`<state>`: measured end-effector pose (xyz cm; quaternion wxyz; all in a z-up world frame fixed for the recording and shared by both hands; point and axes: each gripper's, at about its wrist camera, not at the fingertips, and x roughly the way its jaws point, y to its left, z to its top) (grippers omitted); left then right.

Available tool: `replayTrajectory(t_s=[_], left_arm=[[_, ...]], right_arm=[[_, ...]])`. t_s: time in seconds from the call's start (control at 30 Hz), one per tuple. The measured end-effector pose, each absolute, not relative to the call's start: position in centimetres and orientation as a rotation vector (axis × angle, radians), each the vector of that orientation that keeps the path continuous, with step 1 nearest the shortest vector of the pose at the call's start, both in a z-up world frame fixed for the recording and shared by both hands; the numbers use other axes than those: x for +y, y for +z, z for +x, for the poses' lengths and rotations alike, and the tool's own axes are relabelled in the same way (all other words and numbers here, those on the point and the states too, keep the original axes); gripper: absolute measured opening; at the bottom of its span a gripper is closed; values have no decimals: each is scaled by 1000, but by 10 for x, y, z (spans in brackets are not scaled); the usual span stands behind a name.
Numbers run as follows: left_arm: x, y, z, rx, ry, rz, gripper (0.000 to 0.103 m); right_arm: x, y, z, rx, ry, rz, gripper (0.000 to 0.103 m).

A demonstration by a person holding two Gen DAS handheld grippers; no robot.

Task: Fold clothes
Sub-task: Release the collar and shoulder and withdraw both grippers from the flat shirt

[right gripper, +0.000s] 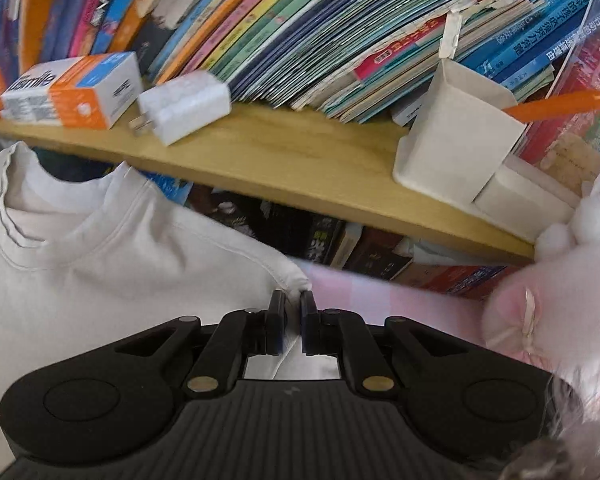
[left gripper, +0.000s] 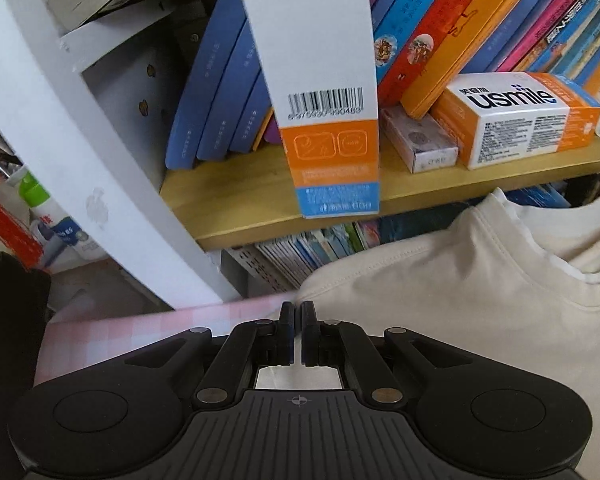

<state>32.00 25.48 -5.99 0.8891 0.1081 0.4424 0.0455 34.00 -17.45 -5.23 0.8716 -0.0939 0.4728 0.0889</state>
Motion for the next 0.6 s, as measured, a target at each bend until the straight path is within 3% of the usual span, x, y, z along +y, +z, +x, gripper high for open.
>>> replayTrajectory(t_s=[0.1,0.17,0.2,0.23,0.33,0.4,0.6], left_arm=[[247,-60,311,902,95,277,14],[241,-56,300,884,80,312,18],[239,-52,292,869,68,325,24],[238,-48,284,854,56,338,32],[236,-27,247,795,45,313,54],[234,-13,218,758,35,285,63],[217,13,116,703,-10,211,77]], right_arm=[[-174,-53,345,988,171,-201,9],[-171,-51,340,971,164,-244,23],[-170,-49,335,953,165,-263,43],[-169,-46,330,934,167,-282,49],[-171,-33,307,897,203,-271,50],[-172,-21,285,876,213,-256,54],[-179,11,189,852,254,-156,61]])
